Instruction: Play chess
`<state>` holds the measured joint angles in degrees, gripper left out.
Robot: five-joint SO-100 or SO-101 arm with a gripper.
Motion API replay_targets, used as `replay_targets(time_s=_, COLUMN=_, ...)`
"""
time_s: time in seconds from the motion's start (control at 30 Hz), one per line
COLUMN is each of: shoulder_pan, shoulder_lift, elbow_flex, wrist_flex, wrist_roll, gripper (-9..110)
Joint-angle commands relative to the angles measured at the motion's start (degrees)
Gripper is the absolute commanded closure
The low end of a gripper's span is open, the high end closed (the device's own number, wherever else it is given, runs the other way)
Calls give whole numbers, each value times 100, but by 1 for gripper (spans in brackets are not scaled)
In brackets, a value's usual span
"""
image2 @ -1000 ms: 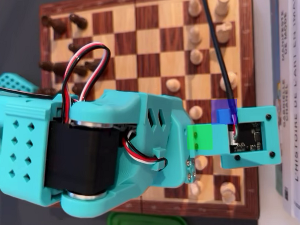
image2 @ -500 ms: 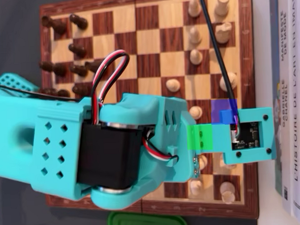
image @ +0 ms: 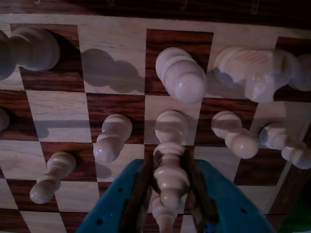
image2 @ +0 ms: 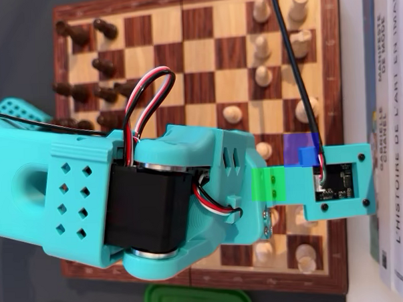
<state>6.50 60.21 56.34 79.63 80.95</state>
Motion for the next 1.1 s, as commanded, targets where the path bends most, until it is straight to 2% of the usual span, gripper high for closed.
replay_targets(time_s=0.0, shoulder_pan=62, shoulder_lift=62, elbow_flex=-88, wrist_flex=-26, wrist_roll=-35, gripper=95)
replay_targets(time_s=0.3, shoulder_pan=62, shoulder_lift=62, elbow_flex=-44, wrist_flex=-18, wrist_roll=-35, gripper=95)
replay_targets(time_s=1.07, shoulder_pan=18, shoulder_lift=70, elbow_flex=-70, wrist_flex=-18, wrist_roll=-26, gripper=86)
